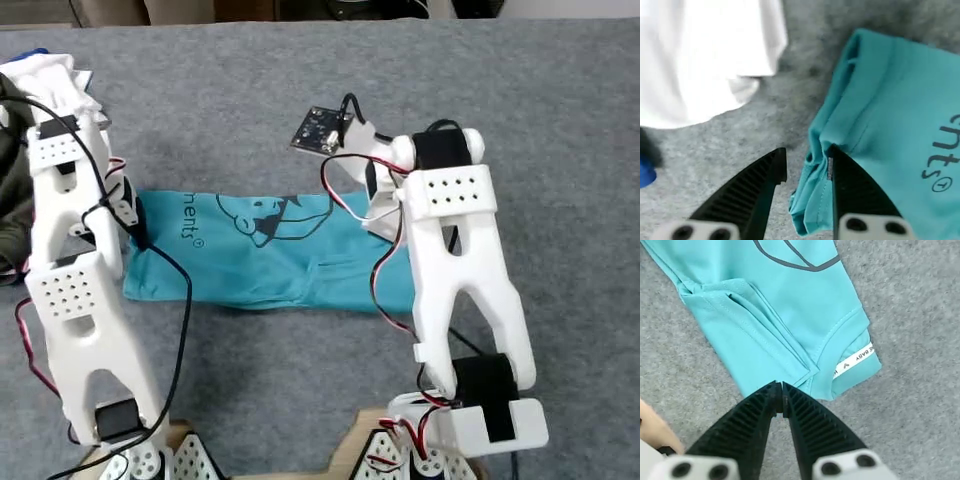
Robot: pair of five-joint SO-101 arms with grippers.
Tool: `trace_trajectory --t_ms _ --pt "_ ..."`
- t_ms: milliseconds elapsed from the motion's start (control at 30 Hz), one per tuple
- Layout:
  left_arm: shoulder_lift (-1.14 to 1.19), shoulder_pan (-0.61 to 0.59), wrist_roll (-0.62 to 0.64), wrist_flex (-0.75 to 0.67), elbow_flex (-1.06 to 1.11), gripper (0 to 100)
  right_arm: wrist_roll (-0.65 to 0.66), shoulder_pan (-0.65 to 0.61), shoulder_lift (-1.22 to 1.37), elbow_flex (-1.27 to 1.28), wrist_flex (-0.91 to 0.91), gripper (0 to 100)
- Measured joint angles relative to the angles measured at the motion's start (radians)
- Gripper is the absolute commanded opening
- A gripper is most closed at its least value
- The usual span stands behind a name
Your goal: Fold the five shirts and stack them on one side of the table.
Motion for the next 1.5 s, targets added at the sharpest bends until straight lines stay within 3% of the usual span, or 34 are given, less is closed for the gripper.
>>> trace_trajectory --t_ms 367,667,1133,1500 --pt "0.074 0.043 0.0 0.011 -0.017 15 0.0 0.0 0.0 -0.014 0.015 0.9" --pt "0.081 0.077 0.002 0.015 -0.017 2 0.0 0.0 0.0 -0.014 0.015 0.9" --pt "0.081 0.087 0.026 0.015 -0.003 2 0.0 0.0 0.0 -0.014 0.021 0.9" --pt "-0.051 0.101 0.149 0.015 0.018 2 0.0 0.038 0.0 -0.015 0.025 0.9"
